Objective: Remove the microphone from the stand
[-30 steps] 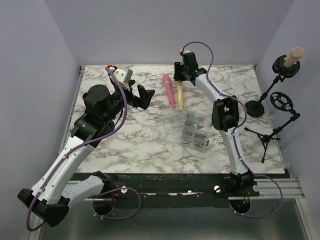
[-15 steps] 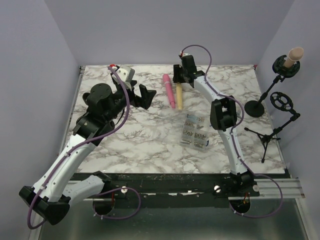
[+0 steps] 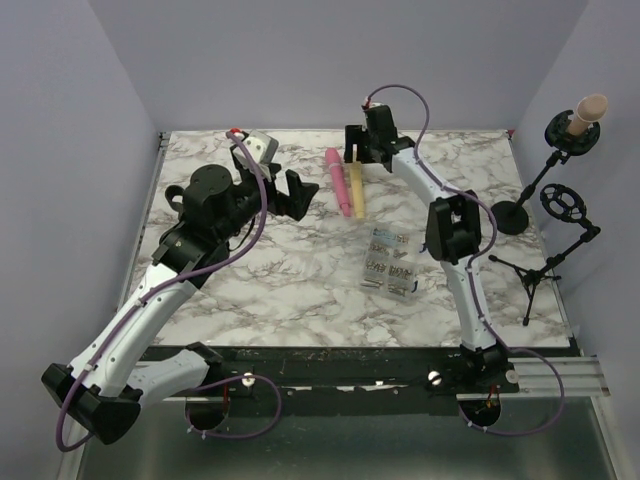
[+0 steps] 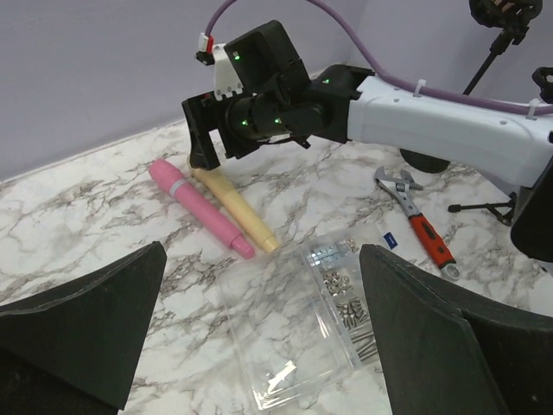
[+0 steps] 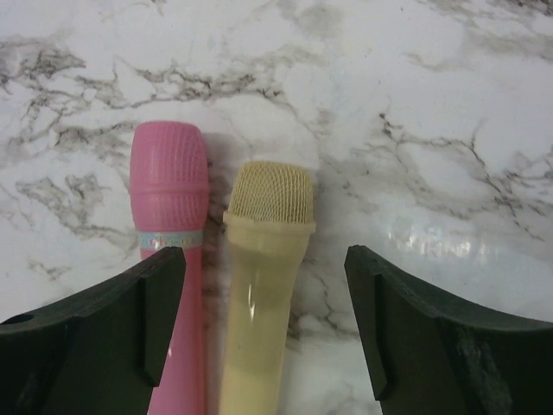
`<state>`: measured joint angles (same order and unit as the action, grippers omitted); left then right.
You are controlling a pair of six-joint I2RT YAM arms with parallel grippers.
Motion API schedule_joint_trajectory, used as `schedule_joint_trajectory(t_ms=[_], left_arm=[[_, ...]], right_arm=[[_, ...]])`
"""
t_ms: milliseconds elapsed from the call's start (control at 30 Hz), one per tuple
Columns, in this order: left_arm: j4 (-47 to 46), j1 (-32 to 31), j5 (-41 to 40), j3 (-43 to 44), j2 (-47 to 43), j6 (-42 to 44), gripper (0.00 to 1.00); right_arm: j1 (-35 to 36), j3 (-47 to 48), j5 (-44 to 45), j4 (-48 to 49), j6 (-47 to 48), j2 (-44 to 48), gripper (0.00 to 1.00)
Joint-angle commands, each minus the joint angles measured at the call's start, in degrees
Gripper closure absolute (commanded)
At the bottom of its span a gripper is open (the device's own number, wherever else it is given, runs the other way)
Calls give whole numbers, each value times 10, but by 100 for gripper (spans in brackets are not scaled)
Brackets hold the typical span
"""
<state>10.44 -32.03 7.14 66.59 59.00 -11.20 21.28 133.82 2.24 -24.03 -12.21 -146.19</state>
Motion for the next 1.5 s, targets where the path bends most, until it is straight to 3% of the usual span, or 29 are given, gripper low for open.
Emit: schedule_joint_trajectory(t_ms=[0, 367, 567, 833, 1133, 1467], left_arm=[[-2, -10, 6, 1, -4, -3, 2], [0, -46, 0, 3, -14, 2, 2], [4, -65, -8, 5, -19, 7, 1], [7, -77, -12, 6, -14, 8, 1], [9, -99, -14, 7, -10, 9, 1], [10, -116, -24, 7, -32, 15, 1]], right_arm=[[2, -87, 13, -7, -22, 132, 18], [2, -507, 84, 100, -53, 486, 18], [2, -709, 188, 163, -78, 702, 17], [-5, -840, 482, 151, -73, 863, 17], [-133, -913, 496, 20, -251, 930, 19], [-147, -967, 588, -10, -293, 964, 19]])
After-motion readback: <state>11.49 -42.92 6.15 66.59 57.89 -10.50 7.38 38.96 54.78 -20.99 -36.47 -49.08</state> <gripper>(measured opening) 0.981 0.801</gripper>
